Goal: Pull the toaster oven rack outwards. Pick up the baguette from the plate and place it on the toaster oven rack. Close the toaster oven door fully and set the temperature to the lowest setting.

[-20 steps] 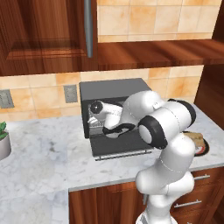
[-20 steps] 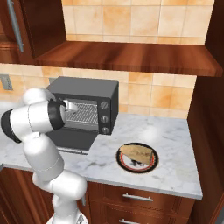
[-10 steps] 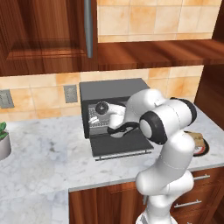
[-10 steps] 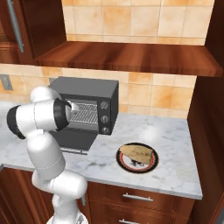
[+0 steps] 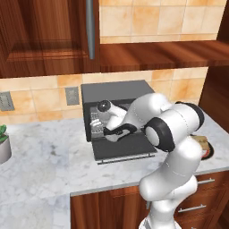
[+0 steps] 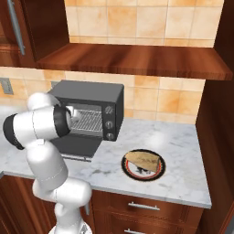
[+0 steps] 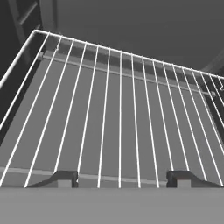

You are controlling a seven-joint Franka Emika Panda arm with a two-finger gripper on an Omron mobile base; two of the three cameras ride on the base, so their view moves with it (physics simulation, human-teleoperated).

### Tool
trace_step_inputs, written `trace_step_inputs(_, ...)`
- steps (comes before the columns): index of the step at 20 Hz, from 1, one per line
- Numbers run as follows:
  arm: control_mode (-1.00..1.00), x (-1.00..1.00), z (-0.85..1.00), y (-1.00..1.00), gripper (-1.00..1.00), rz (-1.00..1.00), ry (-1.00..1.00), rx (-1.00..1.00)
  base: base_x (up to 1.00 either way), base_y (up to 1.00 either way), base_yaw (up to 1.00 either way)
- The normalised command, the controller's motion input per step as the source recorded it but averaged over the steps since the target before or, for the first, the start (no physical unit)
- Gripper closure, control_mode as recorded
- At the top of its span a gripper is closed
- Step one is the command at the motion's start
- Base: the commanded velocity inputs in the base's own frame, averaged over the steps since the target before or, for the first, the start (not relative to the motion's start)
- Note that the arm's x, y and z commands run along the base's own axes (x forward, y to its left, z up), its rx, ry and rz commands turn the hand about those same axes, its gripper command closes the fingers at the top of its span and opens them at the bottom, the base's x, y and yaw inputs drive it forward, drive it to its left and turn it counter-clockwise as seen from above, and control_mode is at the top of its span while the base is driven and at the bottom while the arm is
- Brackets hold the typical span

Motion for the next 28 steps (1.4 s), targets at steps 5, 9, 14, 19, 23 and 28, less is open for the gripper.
trace_step_inputs(5, -1.0, -0.89, -0.64, 0.0, -1.0, -0.12, 0.3, 0.0, 0.0, 0.0, 0.0)
trace_step_inputs(9, -1.0, -1.0, -0.72, 0.0, -1.0, -0.12, 0.28, 0.0, 0.0, 0.0, 0.0)
trace_step_inputs(14, -1.0, -1.0, -0.7, 0.0, -1.0, -0.12, 0.2, 0.0, 0.0, 0.0, 0.0)
trace_step_inputs(19, -1.0, -0.5, 0.26, -0.02, -1.0, -0.09, -0.08, 0.0, 0.0, 0.0, 0.0)
trace_step_inputs(23, -1.0, -0.48, 0.98, -0.49, -1.0, -0.01, -0.31, 0.0, 0.0, 0.0, 0.0)
trace_step_inputs(28, -1.0, -0.28, 0.24, -0.99, -1.0, -0.18, -0.03, 0.09, 0.0, 0.0, 0.0)
